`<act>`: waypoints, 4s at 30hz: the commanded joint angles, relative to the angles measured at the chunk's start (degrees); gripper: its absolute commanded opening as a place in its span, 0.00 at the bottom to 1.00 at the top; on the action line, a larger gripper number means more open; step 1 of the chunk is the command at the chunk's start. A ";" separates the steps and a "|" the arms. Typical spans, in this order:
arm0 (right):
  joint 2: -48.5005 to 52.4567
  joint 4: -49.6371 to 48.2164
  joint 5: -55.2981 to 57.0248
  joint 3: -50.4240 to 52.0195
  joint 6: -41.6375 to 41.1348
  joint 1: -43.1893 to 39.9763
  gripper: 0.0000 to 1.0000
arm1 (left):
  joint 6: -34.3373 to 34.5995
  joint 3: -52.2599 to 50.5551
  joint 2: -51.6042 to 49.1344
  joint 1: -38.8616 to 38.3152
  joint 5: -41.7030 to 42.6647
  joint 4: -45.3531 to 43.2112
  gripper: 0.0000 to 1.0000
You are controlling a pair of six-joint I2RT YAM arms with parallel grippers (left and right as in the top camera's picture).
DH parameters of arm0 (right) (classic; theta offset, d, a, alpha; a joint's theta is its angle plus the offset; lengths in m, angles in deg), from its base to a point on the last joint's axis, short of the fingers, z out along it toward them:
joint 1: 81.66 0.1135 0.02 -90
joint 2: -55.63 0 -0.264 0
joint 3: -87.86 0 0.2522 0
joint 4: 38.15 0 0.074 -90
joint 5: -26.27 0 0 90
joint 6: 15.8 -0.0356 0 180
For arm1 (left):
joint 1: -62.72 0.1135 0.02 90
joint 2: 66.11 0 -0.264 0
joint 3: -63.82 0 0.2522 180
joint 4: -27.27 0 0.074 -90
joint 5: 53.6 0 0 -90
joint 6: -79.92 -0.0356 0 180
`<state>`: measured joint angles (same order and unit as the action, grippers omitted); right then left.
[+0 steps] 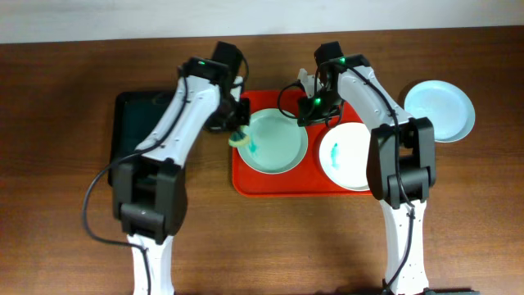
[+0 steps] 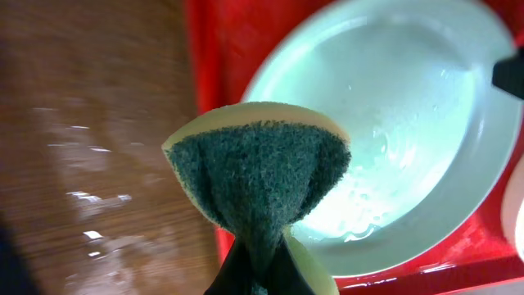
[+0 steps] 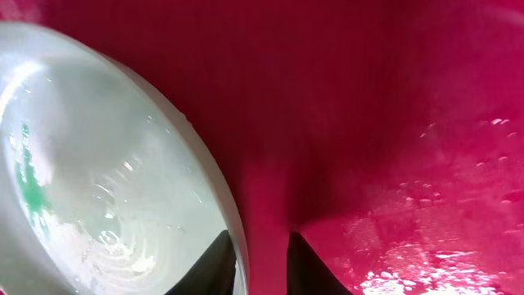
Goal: Clean dirty plates on tray and stack at the side
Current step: 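Grasp the light green plate rim with the right gripper, then scrub the light green plate with the sponge in the left gripper, then lift the light green plate with the right gripper and stack it on the blue plate, then grasp the white plate rim with the right gripper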
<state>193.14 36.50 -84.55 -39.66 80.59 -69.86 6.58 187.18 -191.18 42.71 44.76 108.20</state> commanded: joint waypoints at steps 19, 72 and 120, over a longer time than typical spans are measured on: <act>2.43 1.95 1.01 -0.04 -11.80 0.90 0.04 | 9.64 -0.04 -14.45 -5.70 -33.09 -10.43 0.00; 2.14 30.14 46.47 -42.91 -17.25 15.17 0.04 | 11.15 1.01 8.63 18.32 -22.88 4.00 0.00; -11.04 7.80 25.59 14.51 11.80 -8.83 0.96 | 10.69 -3.82 8.52 18.32 -21.16 -1.66 0.00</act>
<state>182.56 44.78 -58.80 -27.90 89.03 -77.97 17.01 183.62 -182.49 60.87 23.18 106.56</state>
